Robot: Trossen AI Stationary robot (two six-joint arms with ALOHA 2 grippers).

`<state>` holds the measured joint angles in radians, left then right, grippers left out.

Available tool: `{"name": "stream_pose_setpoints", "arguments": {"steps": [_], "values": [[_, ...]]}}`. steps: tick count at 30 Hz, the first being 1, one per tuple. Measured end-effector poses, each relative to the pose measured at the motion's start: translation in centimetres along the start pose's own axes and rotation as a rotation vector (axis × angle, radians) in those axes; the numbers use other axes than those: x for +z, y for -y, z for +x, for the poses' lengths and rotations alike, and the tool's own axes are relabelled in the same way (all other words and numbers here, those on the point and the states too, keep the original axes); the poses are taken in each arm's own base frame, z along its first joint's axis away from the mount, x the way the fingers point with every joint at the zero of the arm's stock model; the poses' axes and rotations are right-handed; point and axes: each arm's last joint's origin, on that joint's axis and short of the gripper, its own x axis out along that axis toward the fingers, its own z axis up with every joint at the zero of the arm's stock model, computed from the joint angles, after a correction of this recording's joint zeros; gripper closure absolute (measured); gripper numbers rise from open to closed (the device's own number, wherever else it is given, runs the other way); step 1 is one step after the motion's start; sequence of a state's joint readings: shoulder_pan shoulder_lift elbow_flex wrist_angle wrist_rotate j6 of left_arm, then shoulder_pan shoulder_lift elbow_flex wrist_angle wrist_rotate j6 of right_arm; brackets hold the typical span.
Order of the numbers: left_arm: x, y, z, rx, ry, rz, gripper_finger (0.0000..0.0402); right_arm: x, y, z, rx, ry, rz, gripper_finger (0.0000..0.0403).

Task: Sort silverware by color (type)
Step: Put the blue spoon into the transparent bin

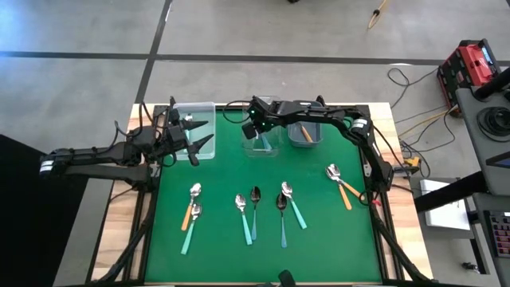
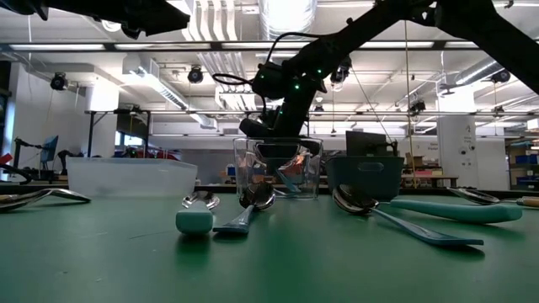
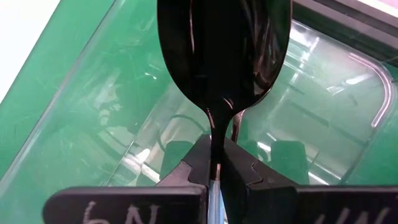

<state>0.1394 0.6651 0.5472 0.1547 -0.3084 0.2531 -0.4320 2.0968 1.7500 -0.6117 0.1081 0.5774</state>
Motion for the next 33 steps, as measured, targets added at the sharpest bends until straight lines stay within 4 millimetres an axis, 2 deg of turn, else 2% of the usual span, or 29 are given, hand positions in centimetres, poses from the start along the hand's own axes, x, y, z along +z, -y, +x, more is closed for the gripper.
{"name": "stream_pose_setpoints", "arguments": {"steps": [4,13,33], "values": [[0.0,0.0,0.0,0.000,0.000,0.000,0.0205,0.0,0.0,0.0,0.000,0.000,0.000,0.0394],[0.0,0.0,0.0,0.000,0.002,-0.001,0.0205,-0.5,-0.1,1.6,-0.023,-0.011,-0.020,0.0394],[0.0,0.0,0.0,0.000,0.001,-0.001,0.0205,-0.3,-0.1,1.4,-0.022,0.005,-0.029,0.0394]]}}
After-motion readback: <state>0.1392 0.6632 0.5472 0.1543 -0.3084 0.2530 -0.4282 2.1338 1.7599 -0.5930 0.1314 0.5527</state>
